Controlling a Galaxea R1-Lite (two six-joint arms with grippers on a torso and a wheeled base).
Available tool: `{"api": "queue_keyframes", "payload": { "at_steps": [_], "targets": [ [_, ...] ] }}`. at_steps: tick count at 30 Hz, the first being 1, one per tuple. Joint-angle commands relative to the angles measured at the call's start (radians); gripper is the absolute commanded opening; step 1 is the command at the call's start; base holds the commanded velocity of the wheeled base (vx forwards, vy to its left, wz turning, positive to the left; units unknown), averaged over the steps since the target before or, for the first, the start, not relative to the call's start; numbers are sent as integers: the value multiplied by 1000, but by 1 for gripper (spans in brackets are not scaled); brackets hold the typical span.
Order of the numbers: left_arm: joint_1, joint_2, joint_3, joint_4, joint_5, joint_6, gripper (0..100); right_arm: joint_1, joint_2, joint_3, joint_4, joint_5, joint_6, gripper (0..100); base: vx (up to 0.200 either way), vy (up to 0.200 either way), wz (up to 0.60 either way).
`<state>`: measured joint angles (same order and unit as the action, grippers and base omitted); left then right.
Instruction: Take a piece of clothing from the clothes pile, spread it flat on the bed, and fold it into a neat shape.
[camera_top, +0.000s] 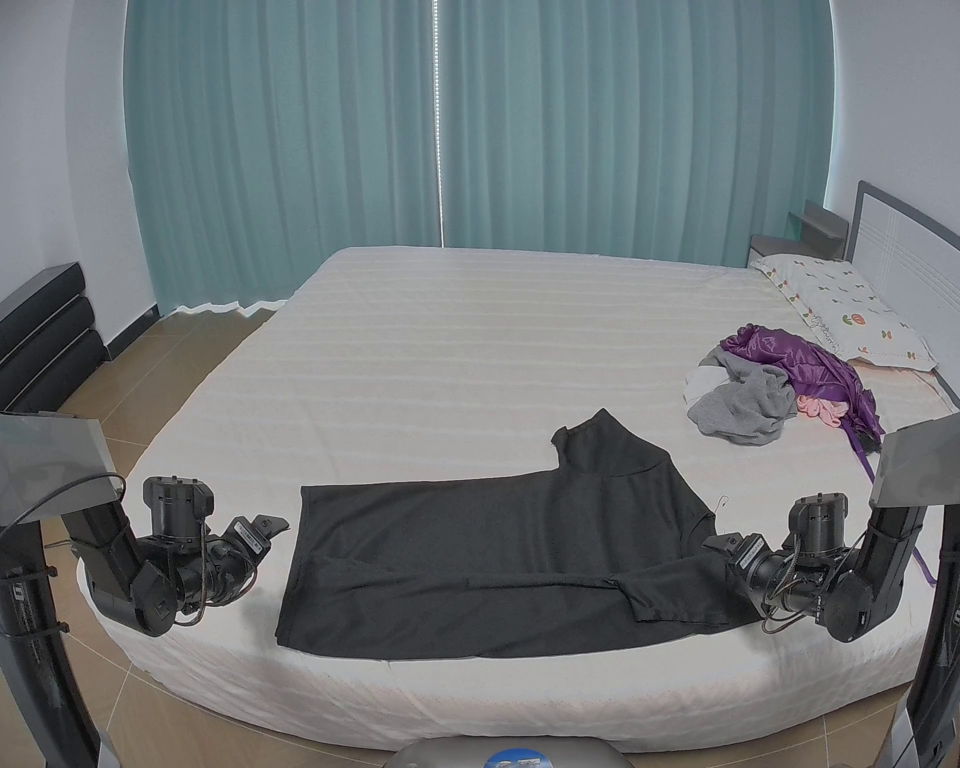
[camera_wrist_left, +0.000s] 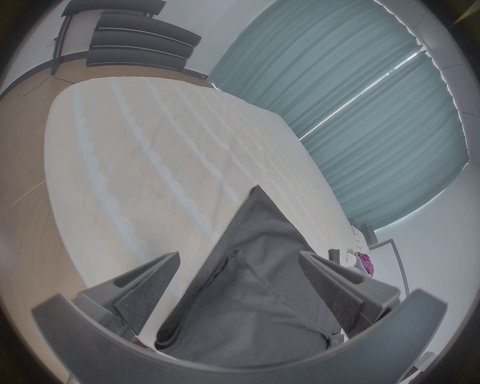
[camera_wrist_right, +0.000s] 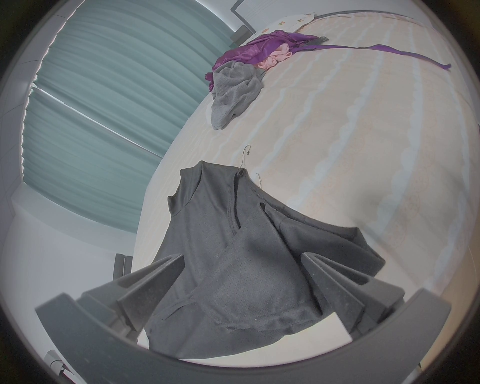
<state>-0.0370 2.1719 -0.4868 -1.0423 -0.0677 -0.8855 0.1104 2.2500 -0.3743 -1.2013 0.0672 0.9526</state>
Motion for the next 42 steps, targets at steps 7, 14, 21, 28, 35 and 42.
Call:
{"api": "queue_keyframes", "payload": {
  "at_steps": [7, 14, 21, 28, 35, 42],
  "targets": [
    [-69, 14, -55, 10, -32, 3, 100, 6, 2, -2, 0, -1, 0, 100, 0, 0, 0],
    [-101, 126, -111, 2, -49, 126, 100, 8, 2, -2, 0, -1, 0, 100, 0, 0, 0],
    [-113, 161, -145, 1, -35, 175, 100, 9, 2, 1, 0, -1, 0, 100, 0, 0, 0],
    [-110, 183, -213, 13, -38, 186, 100, 5, 3, 1, 0, -1, 0, 100, 0, 0, 0],
    [-110, 221, -219, -1, -31, 243, 100, 5, 5, 3, 0, -1, 0, 100, 0, 0, 0],
    [-110, 235, -230, -1, -21, 250, 100, 8, 10, 3, 0, -1, 0, 100, 0, 0, 0]
  ]
}}
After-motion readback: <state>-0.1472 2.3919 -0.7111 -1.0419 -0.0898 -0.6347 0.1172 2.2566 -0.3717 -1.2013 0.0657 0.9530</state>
